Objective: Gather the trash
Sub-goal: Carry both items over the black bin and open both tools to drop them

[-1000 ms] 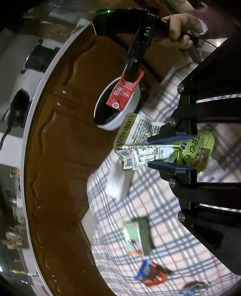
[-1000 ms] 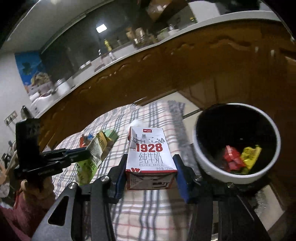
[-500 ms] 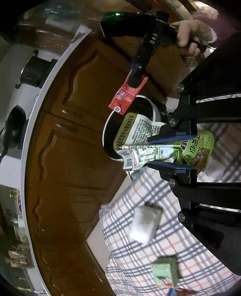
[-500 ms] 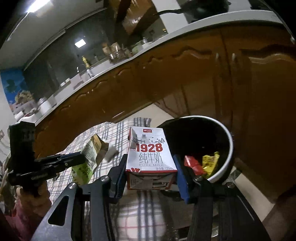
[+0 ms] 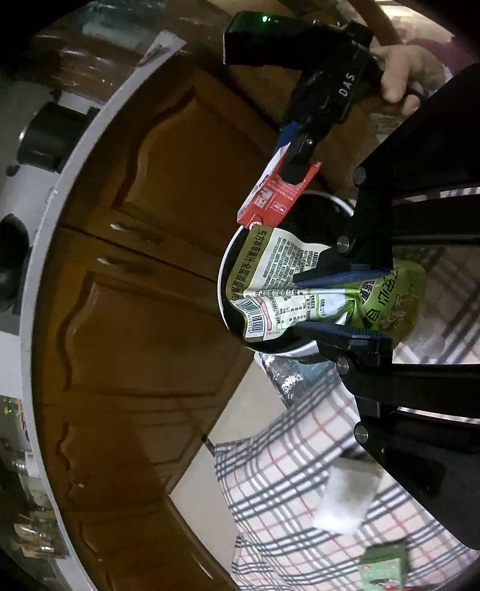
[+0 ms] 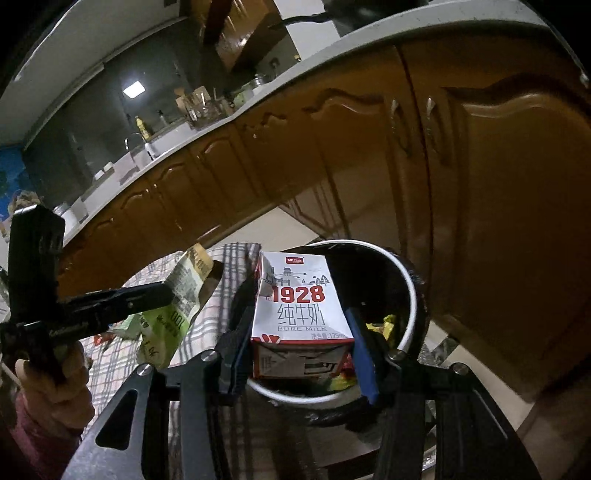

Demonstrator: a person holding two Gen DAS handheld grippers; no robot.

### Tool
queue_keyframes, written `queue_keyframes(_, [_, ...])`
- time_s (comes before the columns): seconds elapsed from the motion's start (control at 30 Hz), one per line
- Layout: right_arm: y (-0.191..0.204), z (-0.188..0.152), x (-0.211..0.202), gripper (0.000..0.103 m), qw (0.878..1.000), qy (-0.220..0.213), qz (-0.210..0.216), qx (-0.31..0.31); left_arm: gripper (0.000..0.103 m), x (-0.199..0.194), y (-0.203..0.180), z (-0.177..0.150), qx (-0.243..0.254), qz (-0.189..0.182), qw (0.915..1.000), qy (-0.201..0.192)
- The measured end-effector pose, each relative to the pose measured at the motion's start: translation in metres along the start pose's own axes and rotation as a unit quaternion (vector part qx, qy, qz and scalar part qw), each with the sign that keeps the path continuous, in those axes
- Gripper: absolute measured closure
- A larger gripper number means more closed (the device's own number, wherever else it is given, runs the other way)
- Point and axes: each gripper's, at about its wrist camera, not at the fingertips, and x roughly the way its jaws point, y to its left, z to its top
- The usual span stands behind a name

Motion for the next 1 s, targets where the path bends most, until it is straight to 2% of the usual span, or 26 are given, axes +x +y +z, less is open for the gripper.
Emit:
queue_keyframes(0.3, [-0.011,0.009,0.019,0.055,1.0,0.025,-0.016,-0.003,0.085,0.04,-0.007,0.02,0.007,0.014,0.9991,0.038])
queue_keyframes(0.63, [-0.023,0.012,0.033,0.055,0.999,0.039,-0.019,0.001,0.084,0.07,-0.009,0.026,0.009,0.029,0.9974,0.065])
queue_keyframes(0.73, [-0.028,0.014,0.036,0.054,0.999,0.042,-0.014,0.011,0.08,0.078,-0.006,0.026,-0.004,0.028,0.9968,0.074])
queue_keyframes(0.83, [-0.033,0.017,0.039,0.051,0.999,0.046,-0.007,0.026,0.07,0.082,-0.001,0.025,-0.017,0.025,0.9967,0.075])
queue_keyframes(1.0, [-0.035,0.014,0.04,0.05,0.998,0.047,-0.006,0.036,0.069,0.077,0.003,0.018,-0.025,0.021,0.9973,0.066])
